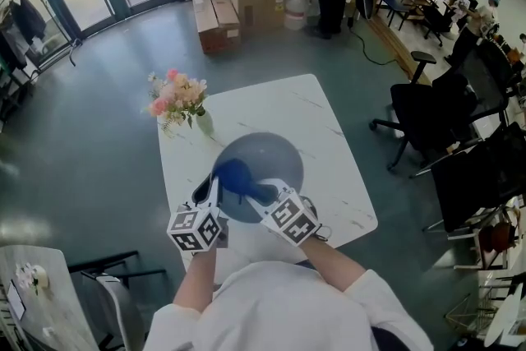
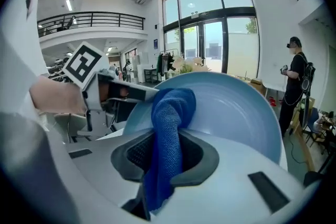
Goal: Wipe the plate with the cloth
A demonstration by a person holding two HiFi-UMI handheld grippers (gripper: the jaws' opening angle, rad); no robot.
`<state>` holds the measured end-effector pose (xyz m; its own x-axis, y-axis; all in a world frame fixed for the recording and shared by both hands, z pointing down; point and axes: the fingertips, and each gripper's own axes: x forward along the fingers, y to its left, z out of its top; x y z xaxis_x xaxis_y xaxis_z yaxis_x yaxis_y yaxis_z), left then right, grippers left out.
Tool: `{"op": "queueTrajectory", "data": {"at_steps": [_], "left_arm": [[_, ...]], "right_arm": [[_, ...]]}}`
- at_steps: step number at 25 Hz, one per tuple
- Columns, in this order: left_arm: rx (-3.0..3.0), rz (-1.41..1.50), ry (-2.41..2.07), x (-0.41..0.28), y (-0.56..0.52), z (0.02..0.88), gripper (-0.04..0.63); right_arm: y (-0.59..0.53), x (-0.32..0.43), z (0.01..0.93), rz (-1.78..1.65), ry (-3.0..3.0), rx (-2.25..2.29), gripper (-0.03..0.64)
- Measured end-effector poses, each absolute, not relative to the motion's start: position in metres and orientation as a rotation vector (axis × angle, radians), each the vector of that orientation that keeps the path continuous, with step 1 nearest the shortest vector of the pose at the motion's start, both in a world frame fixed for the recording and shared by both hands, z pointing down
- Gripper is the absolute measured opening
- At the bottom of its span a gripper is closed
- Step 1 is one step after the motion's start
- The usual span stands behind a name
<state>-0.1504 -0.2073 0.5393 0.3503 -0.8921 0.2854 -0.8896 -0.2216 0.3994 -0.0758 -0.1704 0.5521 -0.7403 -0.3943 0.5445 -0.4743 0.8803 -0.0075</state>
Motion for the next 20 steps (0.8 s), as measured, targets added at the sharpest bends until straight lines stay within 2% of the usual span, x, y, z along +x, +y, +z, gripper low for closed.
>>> {"op": "queueTrajectory", "data": {"at_steps": [9, 20], "left_arm": [[2.107, -0.035, -1.635, -0.180, -0.218, 0.528, 0.044], [2.112, 0.050, -1.567, -0.166, -0.195, 0.550, 0.043]], "right_arm": [[-0.141, -0.053, 0.604, 0.251, -2.289, 0.446, 0.094], [-0.221, 0.044, 0.581, 0.094, -2.091, 0.845, 0.092]]}}
